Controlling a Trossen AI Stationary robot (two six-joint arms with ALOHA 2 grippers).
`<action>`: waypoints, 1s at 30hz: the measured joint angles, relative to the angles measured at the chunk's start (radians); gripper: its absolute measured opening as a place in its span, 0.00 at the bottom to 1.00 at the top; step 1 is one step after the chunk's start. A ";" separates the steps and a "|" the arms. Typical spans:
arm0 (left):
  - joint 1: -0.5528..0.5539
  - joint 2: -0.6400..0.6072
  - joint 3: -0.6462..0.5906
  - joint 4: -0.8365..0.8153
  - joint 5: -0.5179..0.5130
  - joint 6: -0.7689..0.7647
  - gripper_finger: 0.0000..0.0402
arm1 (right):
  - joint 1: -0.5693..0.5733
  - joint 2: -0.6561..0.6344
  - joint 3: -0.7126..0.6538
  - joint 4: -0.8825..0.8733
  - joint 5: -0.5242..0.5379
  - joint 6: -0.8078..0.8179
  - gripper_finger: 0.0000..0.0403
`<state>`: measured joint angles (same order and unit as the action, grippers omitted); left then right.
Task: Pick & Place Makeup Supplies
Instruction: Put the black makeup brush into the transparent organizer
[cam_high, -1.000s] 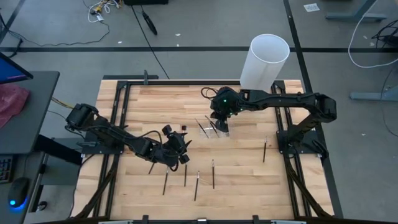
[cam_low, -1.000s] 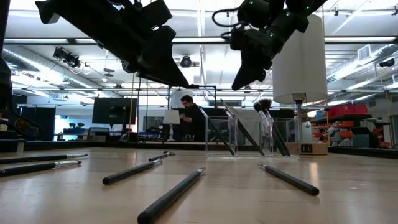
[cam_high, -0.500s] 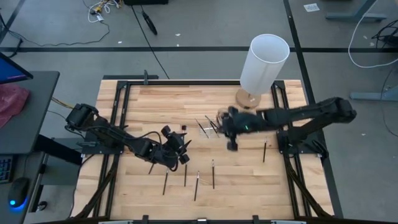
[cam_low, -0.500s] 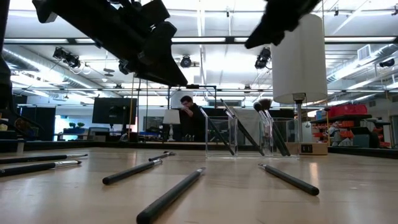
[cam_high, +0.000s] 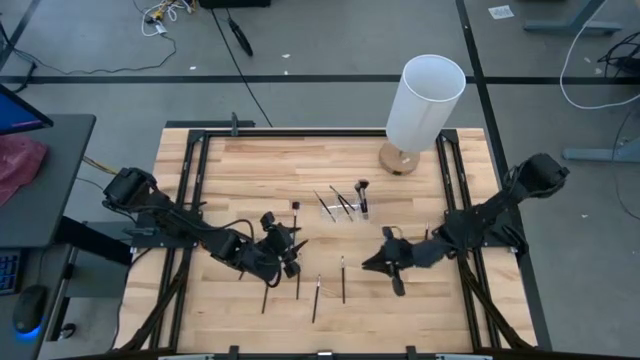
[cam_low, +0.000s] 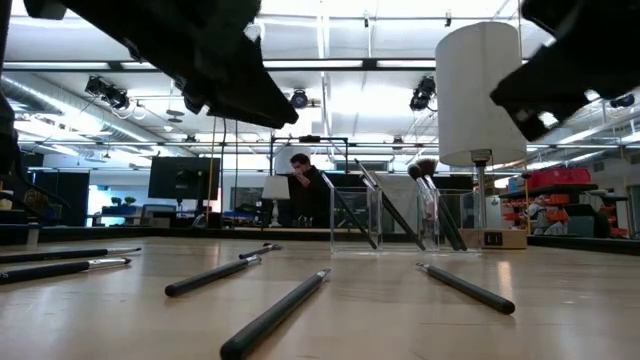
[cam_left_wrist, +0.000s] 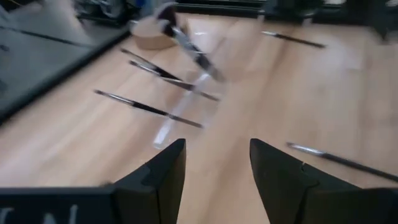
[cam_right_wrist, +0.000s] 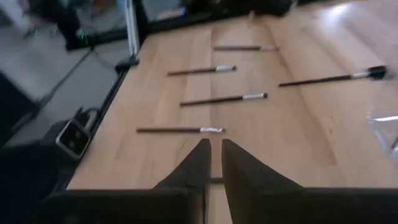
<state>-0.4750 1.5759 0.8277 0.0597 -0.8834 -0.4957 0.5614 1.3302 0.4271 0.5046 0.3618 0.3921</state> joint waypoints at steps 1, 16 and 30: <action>-0.005 -0.002 0.001 -0.001 0.018 -0.023 0.45 | 0.016 0.009 -0.026 0.055 0.044 0.018 0.11; -0.209 -0.099 0.000 -0.623 0.453 -0.769 0.45 | 0.043 0.057 -0.107 0.184 0.262 0.008 0.11; -0.451 -0.077 -0.001 -0.956 0.139 -1.199 0.45 | 0.001 0.057 -0.107 0.183 0.259 -0.008 0.11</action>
<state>-0.9264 1.4990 0.8268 -0.8963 -0.7439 -1.6943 0.5627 1.3869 0.3202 0.6880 0.6205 0.3843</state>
